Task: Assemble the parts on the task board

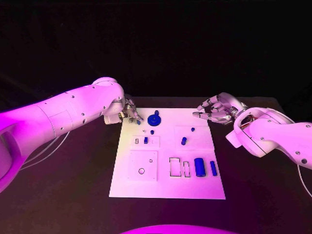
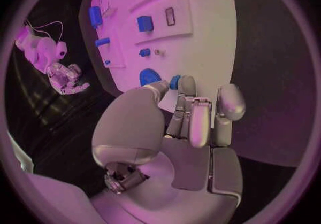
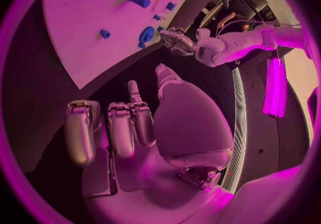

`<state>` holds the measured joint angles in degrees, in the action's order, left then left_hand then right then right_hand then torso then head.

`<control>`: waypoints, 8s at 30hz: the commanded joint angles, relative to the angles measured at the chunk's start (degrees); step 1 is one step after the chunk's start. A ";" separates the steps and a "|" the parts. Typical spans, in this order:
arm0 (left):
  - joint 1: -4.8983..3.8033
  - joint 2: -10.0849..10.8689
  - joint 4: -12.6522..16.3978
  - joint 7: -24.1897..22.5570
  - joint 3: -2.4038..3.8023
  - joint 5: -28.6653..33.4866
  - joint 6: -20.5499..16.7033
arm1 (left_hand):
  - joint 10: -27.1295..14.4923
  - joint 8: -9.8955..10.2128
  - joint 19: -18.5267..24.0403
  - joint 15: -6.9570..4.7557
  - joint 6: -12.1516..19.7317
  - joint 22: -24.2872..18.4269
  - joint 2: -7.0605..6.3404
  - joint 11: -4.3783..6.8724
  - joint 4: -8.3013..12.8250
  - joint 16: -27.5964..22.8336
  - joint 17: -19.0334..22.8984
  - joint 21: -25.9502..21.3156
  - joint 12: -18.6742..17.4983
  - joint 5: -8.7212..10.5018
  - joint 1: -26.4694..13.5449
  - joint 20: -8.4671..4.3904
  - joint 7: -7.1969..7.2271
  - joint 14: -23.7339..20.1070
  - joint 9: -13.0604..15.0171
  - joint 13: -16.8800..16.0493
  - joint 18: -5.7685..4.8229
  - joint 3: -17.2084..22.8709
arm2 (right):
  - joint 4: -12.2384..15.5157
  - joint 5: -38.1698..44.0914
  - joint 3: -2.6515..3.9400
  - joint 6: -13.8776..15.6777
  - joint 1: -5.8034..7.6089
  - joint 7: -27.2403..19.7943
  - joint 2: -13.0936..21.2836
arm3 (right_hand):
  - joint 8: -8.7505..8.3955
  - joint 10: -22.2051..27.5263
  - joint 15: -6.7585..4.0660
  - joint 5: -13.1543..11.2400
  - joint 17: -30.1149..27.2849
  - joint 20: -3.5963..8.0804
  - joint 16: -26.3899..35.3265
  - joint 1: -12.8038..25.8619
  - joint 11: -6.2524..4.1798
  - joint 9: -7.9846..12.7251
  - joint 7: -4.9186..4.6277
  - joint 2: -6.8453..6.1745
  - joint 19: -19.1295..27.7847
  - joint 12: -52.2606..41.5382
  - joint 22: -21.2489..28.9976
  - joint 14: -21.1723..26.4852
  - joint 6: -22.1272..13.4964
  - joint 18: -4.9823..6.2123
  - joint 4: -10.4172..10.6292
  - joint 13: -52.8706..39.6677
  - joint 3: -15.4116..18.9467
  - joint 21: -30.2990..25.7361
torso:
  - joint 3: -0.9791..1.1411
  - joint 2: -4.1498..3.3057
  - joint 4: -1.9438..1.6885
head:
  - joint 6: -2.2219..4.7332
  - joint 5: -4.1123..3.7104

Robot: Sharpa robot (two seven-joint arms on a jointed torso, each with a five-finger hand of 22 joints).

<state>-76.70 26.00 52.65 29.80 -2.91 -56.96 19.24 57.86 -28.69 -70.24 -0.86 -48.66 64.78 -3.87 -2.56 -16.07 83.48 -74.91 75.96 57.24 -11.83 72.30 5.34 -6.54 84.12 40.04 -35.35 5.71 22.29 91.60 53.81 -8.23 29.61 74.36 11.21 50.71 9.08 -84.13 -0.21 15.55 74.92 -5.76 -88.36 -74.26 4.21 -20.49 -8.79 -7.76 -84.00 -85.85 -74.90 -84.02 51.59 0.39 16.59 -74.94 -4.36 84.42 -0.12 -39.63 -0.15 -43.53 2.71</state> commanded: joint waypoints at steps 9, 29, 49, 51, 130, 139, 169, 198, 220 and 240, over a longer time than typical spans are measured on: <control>0.10 0.32 0.58 -0.37 -0.02 2.75 -2.86 | 4.21 -5.53 -1.42 -1.12 0.63 1.78 0.22 1.24 2.96 0.92 -3.42 1.33 4.25 1.71 5.15 -0.85 1.07 1.50 2.27 -4.95 -0.16 10.99 | -0.15 -0.21 0.00 -0.99 -0.03 -0.71 -0.10 | 0.27 -2.88 0.08 0.23 9.73 -0.05 0.38 0.21 -0.09 -0.05 -0.18 0.64 -3.13 0.30 -11.19 -4.74 -0.43 1.14 0.04 -11.74 0.23 -0.61 | -0.01 0.04 0.01 | 0.03 0.01; 0.11 8.38 12.40 0.21 -0.16 7.72 -6.77 | 9.71 -11.25 -4.85 -2.19 -0.02 6.15 -3.98 2.35 11.20 2.80 -6.77 4.04 8.20 1.47 -3.80 -1.84 2.06 3.33 3.34 -9.95 -1.05 27.99 | -0.24 -0.16 0.00 -2.23 -0.04 -0.12 0.17 | 0.25 -2.84 0.11 0.77 9.64 -0.06 0.42 0.55 -0.05 -0.04 -0.22 0.98 -3.06 0.33 -11.10 -4.72 -0.62 1.18 0.11 -11.71 0.42 -0.78 | 0.09 0.17 -0.26 | -0.15 0.52; 2.92 18.45 28.91 0.53 -1.51 3.51 -16.45 | 15.19 -13.91 -7.45 -3.32 -2.66 9.49 -5.21 3.65 18.20 5.03 -11.63 6.13 12.16 -4.18 -13.31 -2.95 3.38 4.95 2.71 -16.17 -1.75 35.79 | -0.01 -0.15 -0.07 -2.31 -0.03 -0.02 0.74 | 0.27 -2.85 0.11 1.00 9.64 -0.06 0.43 0.55 -0.05 -0.05 -0.22 0.98 -3.09 0.33 -11.14 -4.71 -0.64 1.16 0.05 -11.72 0.48 -0.72 | 0.02 0.30 -0.43 | -1.00 1.26; 3.26 18.81 29.75 0.50 -1.56 2.63 -17.10 | 15.49 -14.05 -7.59 -3.37 -2.80 9.69 -5.22 3.71 18.52 5.13 -11.87 6.25 12.42 -4.65 -13.70 -2.99 3.45 5.01 2.69 -16.60 -1.80 35.94 | 0.00 -0.15 -0.08 -2.31 -0.03 -0.03 0.76 | 0.27 -2.85 0.11 1.00 9.64 -0.06 0.43 0.55 -0.05 -0.05 -0.22 0.98 -3.09 0.33 -11.14 -4.71 -0.64 1.16 0.05 -11.72 0.48 -0.72 | -0.01 0.29 -0.42 | -1.08 1.26; 5.30 16.86 30.41 0.32 -2.20 -5.44 -11.21 | 16.08 -14.44 -7.53 -3.44 -2.83 9.77 -5.02 3.81 19.26 5.41 -12.51 6.30 12.73 -4.44 -14.65 -3.10 3.57 5.18 2.43 -17.13 -1.81 35.53 | 0.02 -0.12 -0.13 -3.75 -0.26 -1.12 1.03 | 0.34 -2.87 0.11 1.75 9.69 -0.06 0.41 0.46 -0.05 -0.08 -0.22 1.11 -3.07 0.29 -11.12 -4.73 -0.65 1.17 0.03 -11.75 0.59 -0.78 | 0.12 0.27 -0.27 | -2.43 1.15; 5.30 16.39 30.12 0.64 -2.20 -3.76 -9.42 | 17.25 -14.83 -7.60 -3.41 -3.22 9.95 -5.81 3.89 18.96 5.59 -12.92 6.31 13.87 -4.54 -15.13 -3.00 3.77 5.28 2.32 -19.14 -1.87 33.88 | 0.05 -0.11 -0.13 -3.63 -0.26 -1.03 1.20 | 0.34 -2.87 0.11 1.75 9.69 -0.06 0.41 0.46 -0.05 -0.08 -0.22 1.11 -3.07 0.29 -11.12 -4.73 -0.65 1.17 0.03 -11.75 0.59 -0.78 | 0.14 0.26 -0.24 | -2.46 1.10; 5.27 16.23 28.05 1.68 -1.88 -4.05 -12.50 | 14.35 -14.25 -6.75 -3.45 -3.13 8.29 -9.55 3.80 0.56 4.43 -10.62 4.60 10.90 -3.96 -15.73 -3.06 3.89 4.61 -1.06 -15.47 -1.54 4.81 | 0.04 -0.08 -0.14 -2.76 -0.26 -1.32 1.33 | 0.53 -2.60 0.14 4.71 9.34 -0.08 0.60 2.97 0.00 -0.15 -0.25 1.08 -2.81 0.67 -10.77 -4.65 -0.97 1.31 0.17 -11.47 2.38 -1.46 | 0.04 0.26 -0.23 | -2.02 0.67; 4.97 19.00 31.46 -9.89 1.14 2.10 -22.17 | -1.15 -13.06 6.49 -0.39 5.43 -6.73 -7.38 0.25 -0.71 -3.89 4.23 -6.04 1.85 -3.28 -7.72 -0.77 0.12 -2.35 -2.29 -0.49 1.79 1.72 | -0.19 -0.08 -0.16 -2.67 -0.50 -1.32 1.19 | 0.55 -2.05 0.15 5.61 8.51 -0.10 0.97 3.66 0.02 -0.16 -0.29 1.61 -2.45 1.46 -10.28 -4.43 -1.20 1.51 0.12 -10.89 2.78 -2.32 | 0.10 0.28 -0.25 | -1.57 -0.20; 8.04 16.09 30.58 -26.79 -0.11 -17.33 -35.49 | -17.59 -5.81 20.73 4.87 13.41 -20.48 -11.22 -5.35 1.51 -23.37 37.31 -19.09 -14.83 -2.92 13.74 4.47 -4.23 -27.67 -19.28 19.12 4.85 3.58 | -0.43 0.41 -0.17 -1.26 -0.66 -0.84 1.13 | 0.91 -1.89 0.06 6.76 8.26 -0.03 1.14 1.49 -0.09 -0.29 -0.19 2.65 -2.22 1.67 -9.94 -4.38 -1.06 1.64 -0.26 -10.72 1.76 -2.98 | 0.10 0.27 -0.34 | -0.56 -0.86; 8.97 10.88 22.66 -26.74 -0.71 -24.24 -28.33 | -14.70 -1.43 18.10 4.20 7.52 -16.10 -12.71 -4.70 2.78 -17.47 37.61 -14.66 -16.47 -2.66 12.81 3.77 -2.45 -24.41 -23.82 23.03 4.24 5.31 | -0.28 2.05 -0.17 -1.31 -0.77 -0.86 0.73 | 0.96 -1.91 0.04 6.91 8.25 -0.01 1.15 1.11 -0.11 -0.31 -0.17 2.61 -2.23 1.65 -9.96 -4.37 -1.04 1.64 -0.32 -10.74 1.64 -2.97 | 0.12 0.18 -0.18 | -0.40 -0.53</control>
<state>-67.74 37.13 75.56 3.73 -3.62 -79.41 -11.45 43.33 -30.42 -51.72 3.28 -40.78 48.58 -16.61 -7.08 -13.42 65.83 -37.39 60.96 40.94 -14.79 85.79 9.13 -8.89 59.39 16.27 -12.37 9.29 27.90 91.22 54.87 -8.40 28.33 73.63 10.73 51.49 9.76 -84.13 -0.21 22.09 74.90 -5.76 -87.60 -72.48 4.21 -20.73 -9.05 -5.22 -84.00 -84.52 -74.91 -84.02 50.92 1.27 16.26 -74.92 -2.30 81.71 -0.04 -39.41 -0.43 -43.90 2.25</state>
